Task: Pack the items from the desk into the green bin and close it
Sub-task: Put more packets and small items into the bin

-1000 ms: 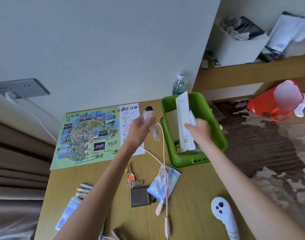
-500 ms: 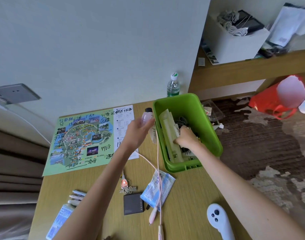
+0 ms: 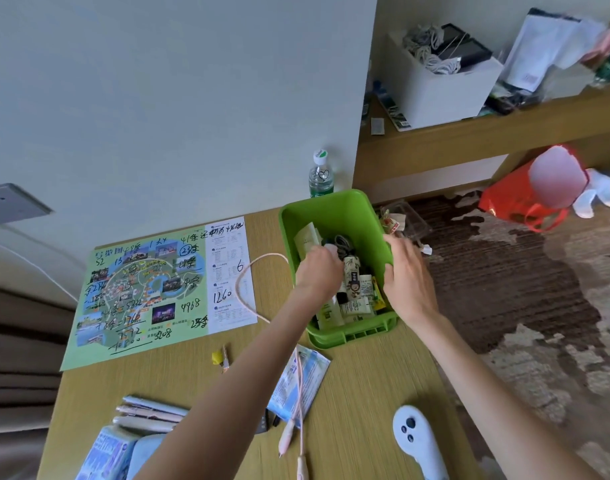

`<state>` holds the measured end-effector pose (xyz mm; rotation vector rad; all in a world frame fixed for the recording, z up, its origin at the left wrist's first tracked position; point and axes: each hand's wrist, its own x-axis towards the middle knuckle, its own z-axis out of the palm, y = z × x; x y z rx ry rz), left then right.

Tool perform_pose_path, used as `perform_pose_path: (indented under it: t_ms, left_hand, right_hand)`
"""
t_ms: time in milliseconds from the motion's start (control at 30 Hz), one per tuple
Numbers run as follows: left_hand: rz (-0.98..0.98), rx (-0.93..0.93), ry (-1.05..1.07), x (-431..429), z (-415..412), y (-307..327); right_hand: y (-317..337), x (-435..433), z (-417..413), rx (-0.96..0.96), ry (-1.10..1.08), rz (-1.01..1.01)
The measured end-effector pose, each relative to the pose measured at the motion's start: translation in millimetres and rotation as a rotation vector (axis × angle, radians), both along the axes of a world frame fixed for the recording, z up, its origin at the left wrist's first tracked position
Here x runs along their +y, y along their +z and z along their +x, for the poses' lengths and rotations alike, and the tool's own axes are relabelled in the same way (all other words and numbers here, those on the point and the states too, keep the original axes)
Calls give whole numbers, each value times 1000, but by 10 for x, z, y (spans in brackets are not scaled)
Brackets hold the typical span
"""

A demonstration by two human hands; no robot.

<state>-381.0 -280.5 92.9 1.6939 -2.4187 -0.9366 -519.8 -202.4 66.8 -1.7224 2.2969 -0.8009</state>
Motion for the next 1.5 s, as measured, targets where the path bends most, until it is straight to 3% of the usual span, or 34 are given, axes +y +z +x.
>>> perform_pose_path:
  t_ms: [200, 400, 633, 867, 1033, 1167, 1300, 1433, 1500]
  left_hand:
    - [46, -310, 136, 52, -139, -279]
    - [-121, -501, 11, 75, -160, -284]
    - [-457, -194, -48, 151, 147, 10]
    - [-479, 183, 105, 296, 977, 93]
    - [-325, 134, 182, 661, 1654, -282]
    - [-156, 41, 167, 1101, 2070, -672]
    - [-47, -30, 176, 1494, 2331, -972]
    - [-55, -108, 136, 1743, 2461, -1147]
    - [-71, -131, 139, 1789, 2470, -1187]
  right_hand:
    - [-87, 19, -12, -75, -7, -5]
    - [-92, 15, -22, -78, -13, -13]
    - [-41, 37, -5, -12, -17, 3]
    - [79, 216, 392, 203, 35, -43]
    - [74, 506, 981, 114, 209, -158]
    - [-133, 797, 1366, 178, 418, -187]
    - [-479, 966, 1603, 192, 674, -50]
    - [-741, 917, 1749, 306, 895, 366]
    - [-797, 838, 1803, 440, 934, 440]
